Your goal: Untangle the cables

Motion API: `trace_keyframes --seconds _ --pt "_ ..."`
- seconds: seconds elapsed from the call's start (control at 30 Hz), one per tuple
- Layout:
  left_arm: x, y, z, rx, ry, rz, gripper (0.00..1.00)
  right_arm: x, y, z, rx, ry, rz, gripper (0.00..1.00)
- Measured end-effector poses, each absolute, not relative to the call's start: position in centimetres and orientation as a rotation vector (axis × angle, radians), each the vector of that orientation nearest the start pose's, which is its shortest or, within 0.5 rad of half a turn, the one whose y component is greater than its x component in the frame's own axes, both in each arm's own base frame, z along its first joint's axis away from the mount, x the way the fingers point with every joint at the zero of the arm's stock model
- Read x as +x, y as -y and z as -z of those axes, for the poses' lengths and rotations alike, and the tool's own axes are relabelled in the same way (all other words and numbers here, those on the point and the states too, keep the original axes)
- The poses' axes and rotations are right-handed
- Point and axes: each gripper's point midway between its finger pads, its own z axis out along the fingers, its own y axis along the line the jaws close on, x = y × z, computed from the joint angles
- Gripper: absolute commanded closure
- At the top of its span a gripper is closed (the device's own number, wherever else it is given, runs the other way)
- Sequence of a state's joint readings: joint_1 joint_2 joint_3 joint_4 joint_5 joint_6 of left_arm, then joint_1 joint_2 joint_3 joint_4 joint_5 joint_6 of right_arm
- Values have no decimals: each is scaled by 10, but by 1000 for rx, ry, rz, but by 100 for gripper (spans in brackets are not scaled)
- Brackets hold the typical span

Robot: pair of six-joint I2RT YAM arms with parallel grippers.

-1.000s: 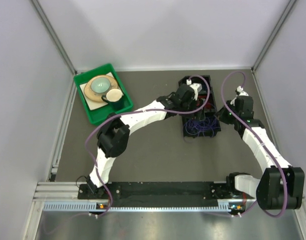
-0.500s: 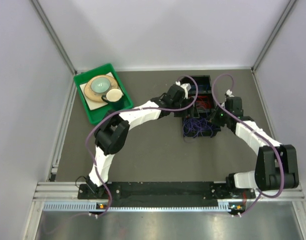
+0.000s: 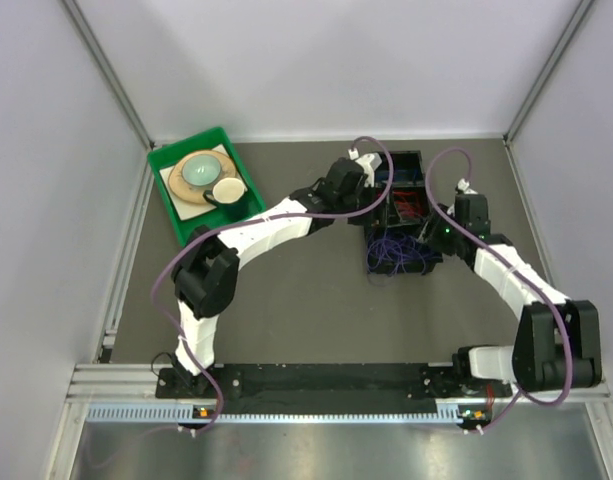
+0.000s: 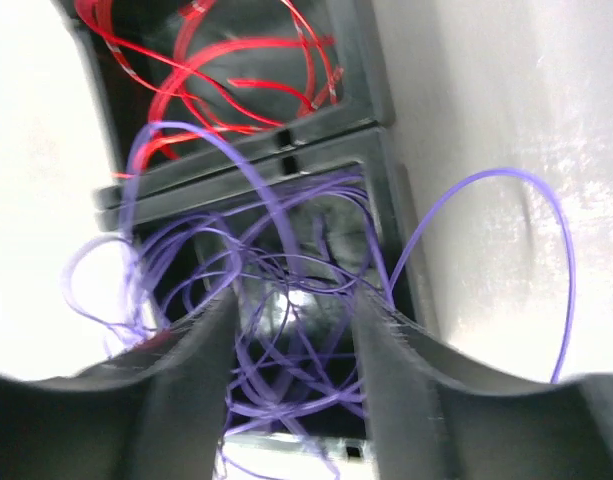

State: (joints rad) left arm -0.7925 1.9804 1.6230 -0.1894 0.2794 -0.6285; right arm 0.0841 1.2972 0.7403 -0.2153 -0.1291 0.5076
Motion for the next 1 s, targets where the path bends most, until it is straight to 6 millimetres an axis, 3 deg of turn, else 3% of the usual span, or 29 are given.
trace_keyframes --seconds 0.13,0.33,0.47,0.5,0.67,0.83,1.0 --pt "344 447 -180 382 -2271 1080 10 332 -70 -117 405 -2267 -442 38" --pt "349 441 -177 370 -2281 1047 10 331 -73 -159 342 -2179 -442 37" --pt "358 428 -178 330 -2277 1020 11 327 -91 -180 242 -2155 -437 31" --pt "359 419 -178 308 -2281 1007 11 324 -97 -182 213 -2155 -433 27" --pt "372 350 -183 103 -2272 961 11 303 -116 -185 128 -2156 -421 28" --pt "393 263 -191 -160 -2222 861 11 276 -137 -175 16 -2177 -369 32" --pt "399 223 -197 -270 -2183 761 11 262 -171 -151 -254 -2282 -216 37"
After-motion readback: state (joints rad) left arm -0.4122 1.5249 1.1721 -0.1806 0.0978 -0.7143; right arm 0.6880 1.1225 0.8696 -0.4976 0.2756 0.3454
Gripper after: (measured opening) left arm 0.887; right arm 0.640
